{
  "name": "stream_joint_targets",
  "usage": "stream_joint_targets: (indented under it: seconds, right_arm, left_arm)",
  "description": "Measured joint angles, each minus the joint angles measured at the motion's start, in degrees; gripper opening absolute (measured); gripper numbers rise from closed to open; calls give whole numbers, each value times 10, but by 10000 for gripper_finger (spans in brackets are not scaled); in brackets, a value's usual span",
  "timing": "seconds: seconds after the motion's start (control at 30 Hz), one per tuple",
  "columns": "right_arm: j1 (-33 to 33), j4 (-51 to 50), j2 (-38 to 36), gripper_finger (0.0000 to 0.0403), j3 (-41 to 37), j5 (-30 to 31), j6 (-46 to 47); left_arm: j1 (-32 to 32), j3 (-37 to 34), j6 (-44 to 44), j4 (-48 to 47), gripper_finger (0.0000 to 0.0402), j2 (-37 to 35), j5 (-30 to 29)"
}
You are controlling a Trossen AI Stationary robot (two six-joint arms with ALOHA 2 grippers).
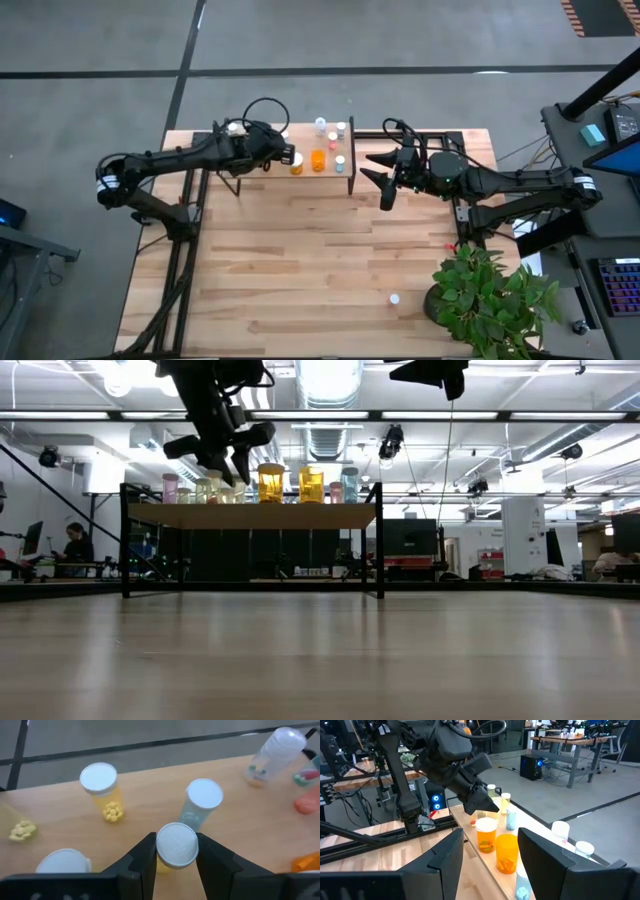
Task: Pick and place medicine bottles onto shelf by color
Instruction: Put the yellow pill bottle on the shelf, then put the red pill bottle on the shelf
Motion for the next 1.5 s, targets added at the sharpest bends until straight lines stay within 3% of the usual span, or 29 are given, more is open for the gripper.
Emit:
stream_joint_targets:
  seconds: [0.67, 1.1, 1.3, 1.5]
  right_arm:
    - [0, 0, 0, 178, 0, 0, -1]
    - [0, 0, 0, 178, 0, 0, -3]
    - [0, 0, 0, 178, 0, 0, 1]
    - [0, -5, 0, 178, 1, -1, 63]
  left_arm:
    - [0, -5, 3, 12, 104, 2, 7]
    - [0, -4, 9, -12, 173, -1, 26]
    - [0, -1, 17, -26, 178, -20, 67]
    - [0, 12, 25, -22, 179, -54, 66]
